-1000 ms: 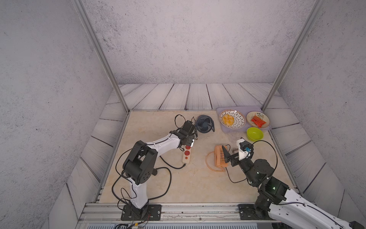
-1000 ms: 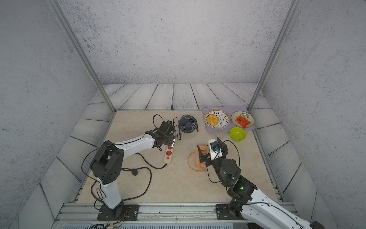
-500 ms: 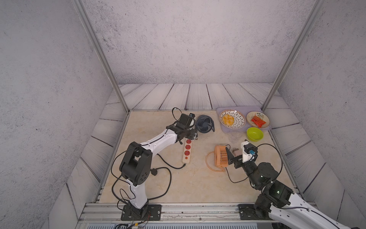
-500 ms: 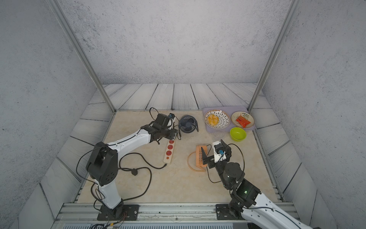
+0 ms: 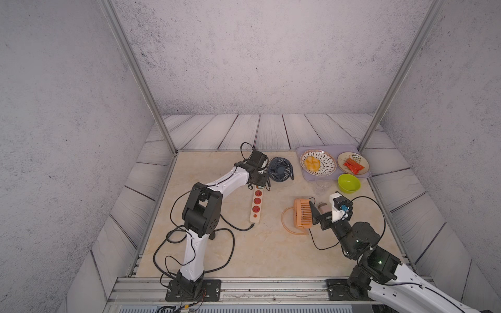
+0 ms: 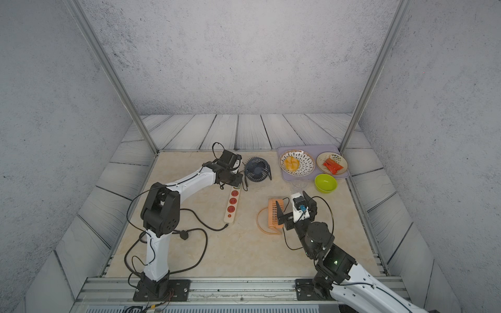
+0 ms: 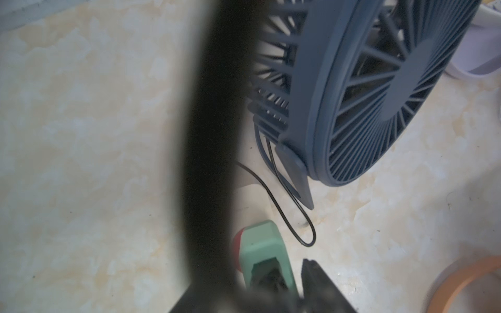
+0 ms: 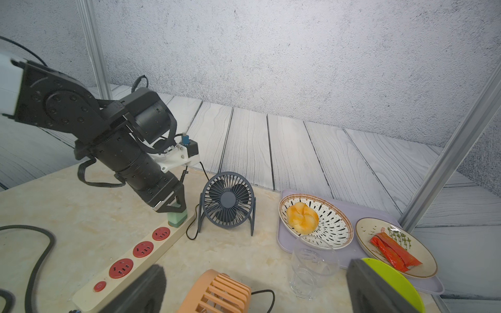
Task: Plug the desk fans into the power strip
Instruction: Insert the plug into the socket.
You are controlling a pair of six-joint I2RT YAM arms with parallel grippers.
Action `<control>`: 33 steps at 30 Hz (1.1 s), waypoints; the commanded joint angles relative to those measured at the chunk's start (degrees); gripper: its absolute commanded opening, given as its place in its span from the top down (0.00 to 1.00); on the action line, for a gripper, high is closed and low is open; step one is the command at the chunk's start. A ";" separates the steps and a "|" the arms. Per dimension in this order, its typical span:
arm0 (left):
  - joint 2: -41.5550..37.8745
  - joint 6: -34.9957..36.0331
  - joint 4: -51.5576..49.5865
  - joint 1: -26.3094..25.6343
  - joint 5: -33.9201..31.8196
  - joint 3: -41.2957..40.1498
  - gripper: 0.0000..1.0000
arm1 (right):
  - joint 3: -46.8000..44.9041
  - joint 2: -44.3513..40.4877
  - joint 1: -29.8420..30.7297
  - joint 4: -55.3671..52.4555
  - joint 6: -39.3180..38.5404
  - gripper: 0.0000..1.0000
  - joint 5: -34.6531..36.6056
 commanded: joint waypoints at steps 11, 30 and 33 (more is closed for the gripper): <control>5.06 1.95 -4.21 -1.44 -1.45 3.22 0.77 | -1.30 -0.02 -0.27 1.62 0.26 0.01 0.78; 0.65 18.16 -20.68 -1.53 -1.62 -10.30 1.00 | -1.51 1.23 -0.30 2.67 0.42 0.01 0.15; 2.79 19.87 -19.24 -5.12 -3.75 -11.27 1.00 | -1.50 1.66 -0.30 3.14 0.27 0.01 0.02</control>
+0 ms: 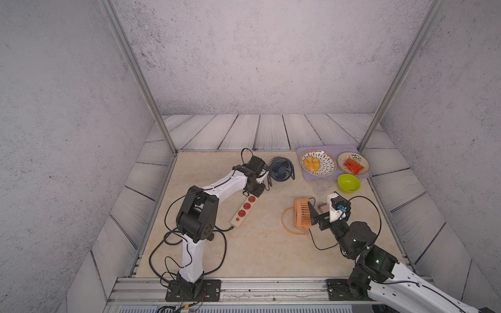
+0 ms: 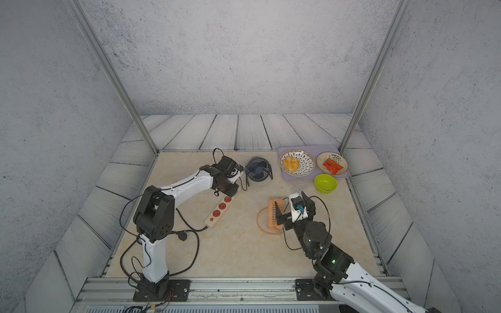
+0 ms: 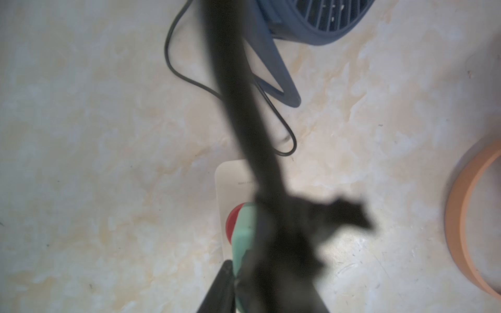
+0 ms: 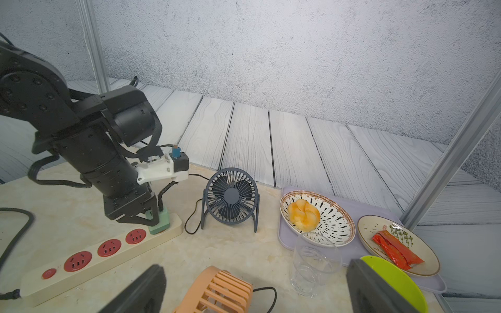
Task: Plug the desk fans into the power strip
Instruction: Insert the plug into the socket.
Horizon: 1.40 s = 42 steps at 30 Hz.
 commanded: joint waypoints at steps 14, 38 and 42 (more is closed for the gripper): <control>18.31 2.77 -19.11 -1.61 -1.60 -2.13 1.00 | -0.41 0.05 -0.26 0.98 0.18 0.01 0.24; 0.31 1.99 -21.76 0.31 1.95 3.33 0.48 | 19.03 6.41 -5.27 -26.36 6.13 0.01 1.28; -5.02 1.44 -24.76 2.51 4.67 6.87 0.39 | 23.22 8.76 -15.25 -30.91 8.72 0.01 -4.63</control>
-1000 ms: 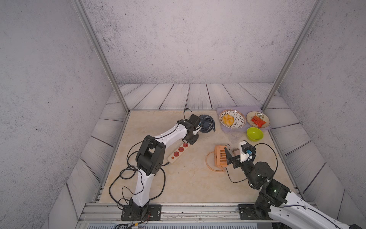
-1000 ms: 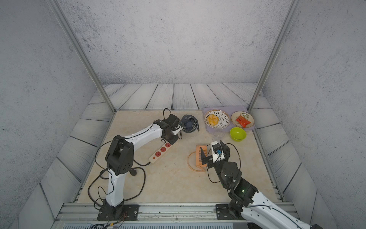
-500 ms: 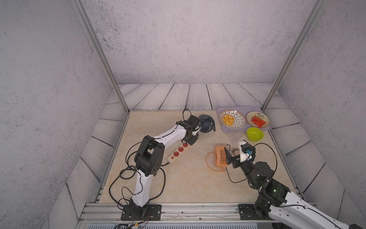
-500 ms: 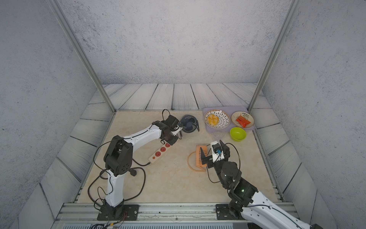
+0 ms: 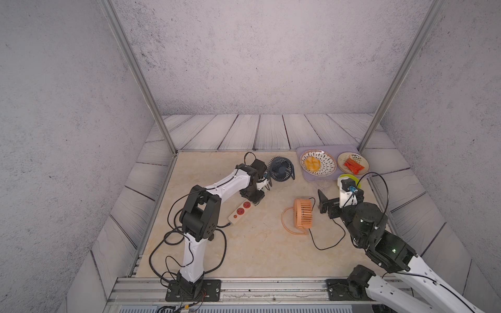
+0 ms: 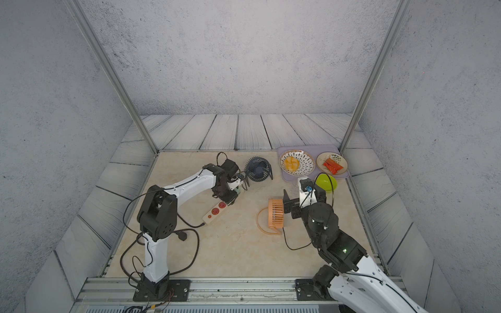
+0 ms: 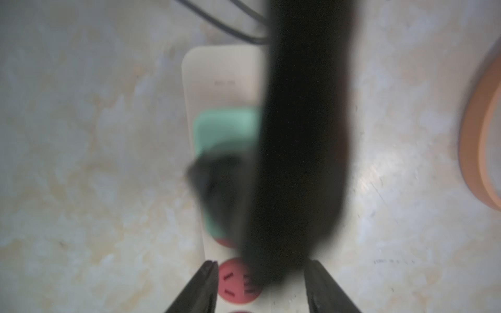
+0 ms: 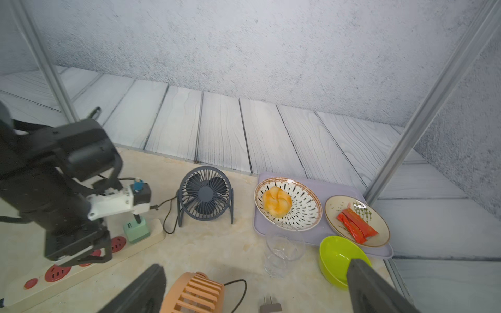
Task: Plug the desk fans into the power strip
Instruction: Insert the plug into the socket, then pick up the plug from the center of the board.
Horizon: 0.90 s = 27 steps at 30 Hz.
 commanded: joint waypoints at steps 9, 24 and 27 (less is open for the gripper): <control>-21.67 -1.27 -4.20 6.11 6.37 -1.88 0.08 | 2.97 6.60 -19.25 -9.49 9.54 0.01 -12.19; -38.80 2.27 5.99 13.14 9.76 -20.43 0.01 | -5.26 18.44 -32.91 -7.89 18.03 0.06 -21.62; -38.93 1.69 6.08 14.99 11.20 -20.27 0.01 | -6.86 20.45 -32.88 -6.05 16.65 0.11 -20.36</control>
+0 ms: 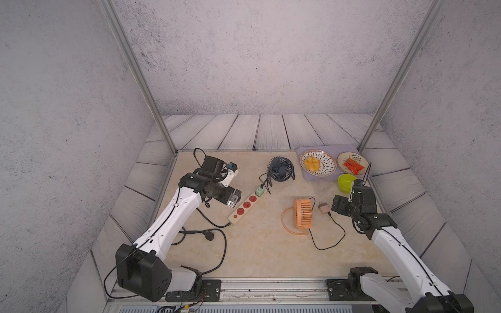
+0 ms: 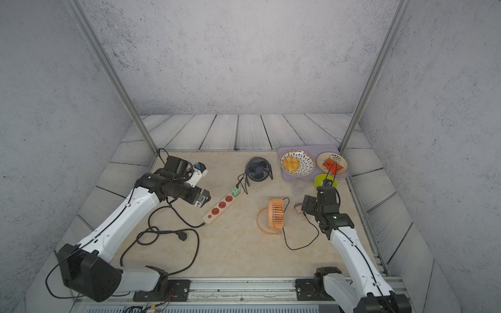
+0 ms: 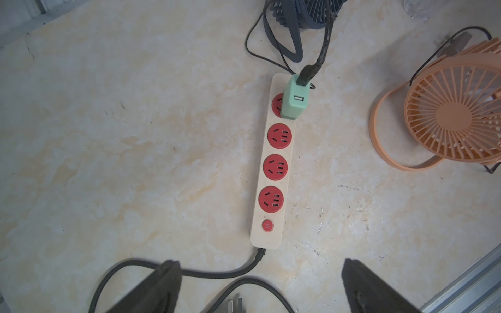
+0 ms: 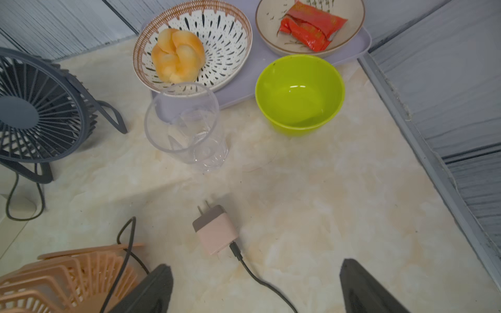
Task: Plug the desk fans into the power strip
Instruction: Pick up the plug from the center of the board.
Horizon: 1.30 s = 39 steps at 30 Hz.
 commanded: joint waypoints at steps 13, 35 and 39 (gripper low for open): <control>-1.14 0.89 2.42 3.50 3.75 -0.68 0.03 | 6.72 23.33 -0.76 -4.52 -1.11 0.19 -1.17; -0.06 1.32 2.86 4.42 4.28 -1.43 0.04 | 10.89 34.55 -4.05 -4.53 -3.77 0.43 -15.81; 0.14 1.45 2.73 4.48 3.77 -1.16 0.04 | 12.13 36.42 -4.03 -5.17 -4.19 0.48 -16.65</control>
